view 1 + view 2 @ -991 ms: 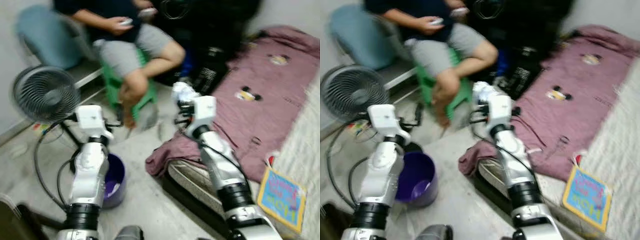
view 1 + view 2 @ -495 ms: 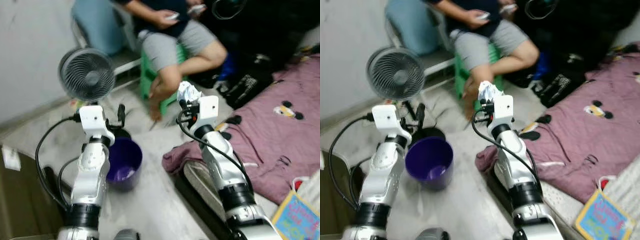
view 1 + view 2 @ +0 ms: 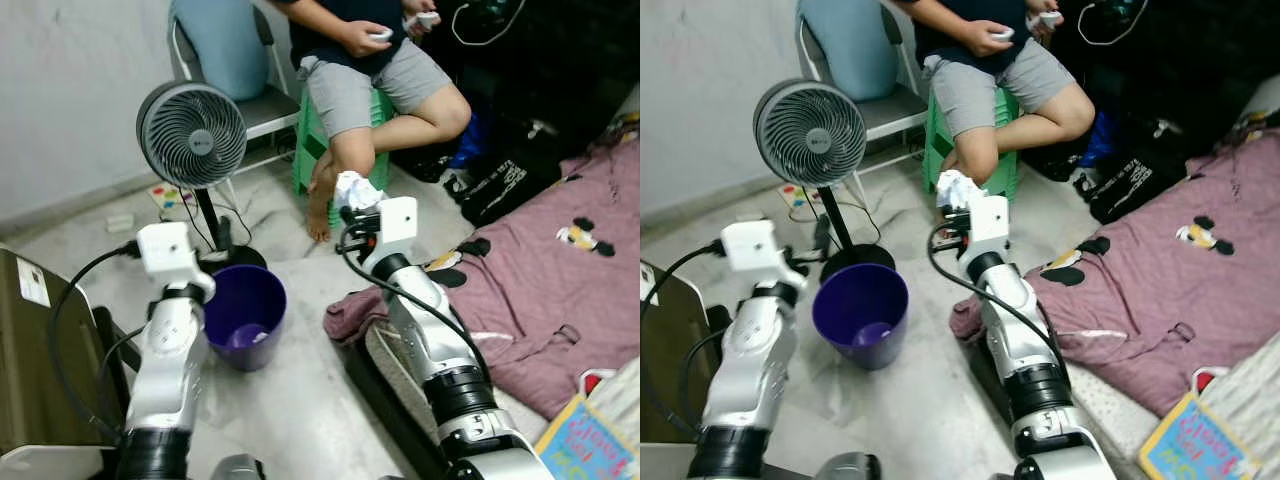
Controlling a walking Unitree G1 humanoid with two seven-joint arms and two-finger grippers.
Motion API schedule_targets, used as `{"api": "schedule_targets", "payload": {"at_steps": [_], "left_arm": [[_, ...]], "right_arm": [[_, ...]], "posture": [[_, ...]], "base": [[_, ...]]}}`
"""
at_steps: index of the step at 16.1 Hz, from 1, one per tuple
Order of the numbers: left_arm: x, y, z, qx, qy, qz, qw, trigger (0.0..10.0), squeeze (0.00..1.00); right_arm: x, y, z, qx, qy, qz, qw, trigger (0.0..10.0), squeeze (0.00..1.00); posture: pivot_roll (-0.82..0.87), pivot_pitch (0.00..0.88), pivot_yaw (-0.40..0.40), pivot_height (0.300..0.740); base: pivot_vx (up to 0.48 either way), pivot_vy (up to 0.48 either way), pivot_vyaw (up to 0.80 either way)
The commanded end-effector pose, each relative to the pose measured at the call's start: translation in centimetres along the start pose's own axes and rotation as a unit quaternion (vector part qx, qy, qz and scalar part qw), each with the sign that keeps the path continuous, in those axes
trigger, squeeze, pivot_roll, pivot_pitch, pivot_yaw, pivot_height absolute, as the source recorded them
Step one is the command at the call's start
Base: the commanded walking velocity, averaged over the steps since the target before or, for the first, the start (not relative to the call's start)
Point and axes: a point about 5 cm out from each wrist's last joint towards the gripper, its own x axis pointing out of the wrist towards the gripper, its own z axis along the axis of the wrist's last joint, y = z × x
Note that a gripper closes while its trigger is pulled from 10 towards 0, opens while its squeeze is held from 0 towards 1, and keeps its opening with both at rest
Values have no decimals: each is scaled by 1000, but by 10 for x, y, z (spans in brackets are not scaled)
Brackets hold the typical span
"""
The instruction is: Clean up the room
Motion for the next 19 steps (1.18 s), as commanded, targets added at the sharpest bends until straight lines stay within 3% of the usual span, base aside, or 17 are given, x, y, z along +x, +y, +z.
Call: {"api": "schedule_targets", "payload": {"at_steps": [1,4,6,8,16,19], "left_arm": [[-1,3,5,6,-6,10,1000,10000,0],[-16,16,-2,6,3,48,999,10000,0],[-13,17,2,5,-3,52,999,10000,0],[-9,14,5,4,-6,45,999,10000,0],[-3,-2,-1,2,11,1,1000,10000,0],[-1,-3,1,1,7,-1,1000,10000,0]], "right_arm": [[3,6,0,1,7,15,1000,10000,0],[9,19,-3,2,17,45,999,10000,0],[13,18,2,1,9,41,999,10000,0],[12,15,4,0,3,35,999,10000,0],[0,2,-3,-5,7,5,1000,10000,0],[1,3,-3,-7,6,8,1000,10000,0]], "posture": [[14,0,-52,740],[59,0,-102,740],[56,0,-97,740],[38,0,-79,740],[-24,0,-31,740],[-18,0,-35,740]], "base": [[0,0,0],[0,0,0],[0,0,0],[0,0,0],[0,0,766],[0,0,0]]}}
